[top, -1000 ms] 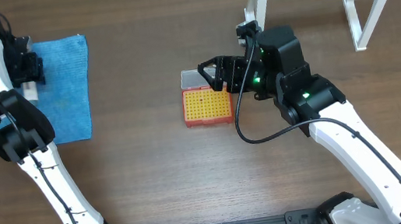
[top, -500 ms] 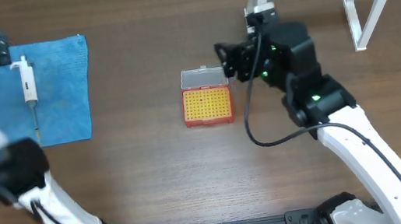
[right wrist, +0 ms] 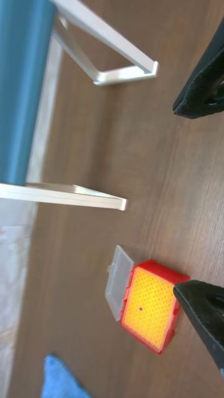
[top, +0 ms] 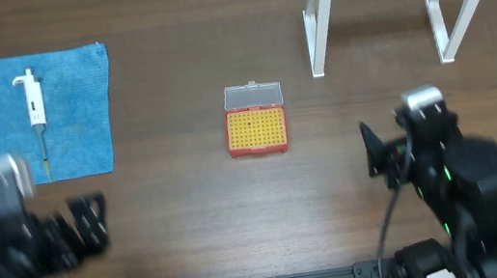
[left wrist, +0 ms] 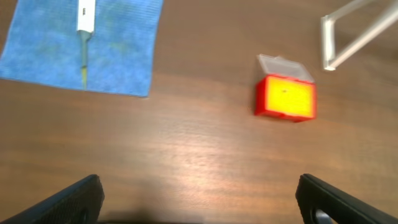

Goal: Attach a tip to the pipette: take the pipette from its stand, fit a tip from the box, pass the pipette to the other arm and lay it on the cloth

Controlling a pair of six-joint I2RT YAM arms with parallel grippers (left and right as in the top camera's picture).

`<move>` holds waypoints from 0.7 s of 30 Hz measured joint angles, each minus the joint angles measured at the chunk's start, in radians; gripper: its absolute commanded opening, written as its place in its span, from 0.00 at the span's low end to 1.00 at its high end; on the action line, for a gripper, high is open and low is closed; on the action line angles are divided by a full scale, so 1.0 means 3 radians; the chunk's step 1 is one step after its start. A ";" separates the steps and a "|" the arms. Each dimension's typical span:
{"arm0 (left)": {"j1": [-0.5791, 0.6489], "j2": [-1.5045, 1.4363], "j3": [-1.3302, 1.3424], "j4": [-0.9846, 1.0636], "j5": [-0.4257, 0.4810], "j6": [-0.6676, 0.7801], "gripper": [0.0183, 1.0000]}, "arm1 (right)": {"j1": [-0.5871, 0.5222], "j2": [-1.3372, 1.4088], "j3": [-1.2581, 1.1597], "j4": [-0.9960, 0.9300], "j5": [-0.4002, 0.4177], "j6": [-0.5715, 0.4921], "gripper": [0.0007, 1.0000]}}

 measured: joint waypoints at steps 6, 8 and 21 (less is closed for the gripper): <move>0.0000 -0.1657 -0.0815 0.0018 0.0375 -0.0003 1.00 | 0.0001 -0.1197 -0.0333 -0.0371 0.0033 -0.0047 0.85; 0.0000 -0.1954 -0.0851 0.0170 0.0413 -0.0001 1.00 | 0.0001 -0.1375 -0.0411 -0.0514 0.0048 -0.0057 0.85; 0.0000 -0.2215 -0.0865 0.0320 0.0464 -0.0003 1.00 | 0.0001 -0.1457 -0.0450 -0.0912 0.0161 -0.0058 0.85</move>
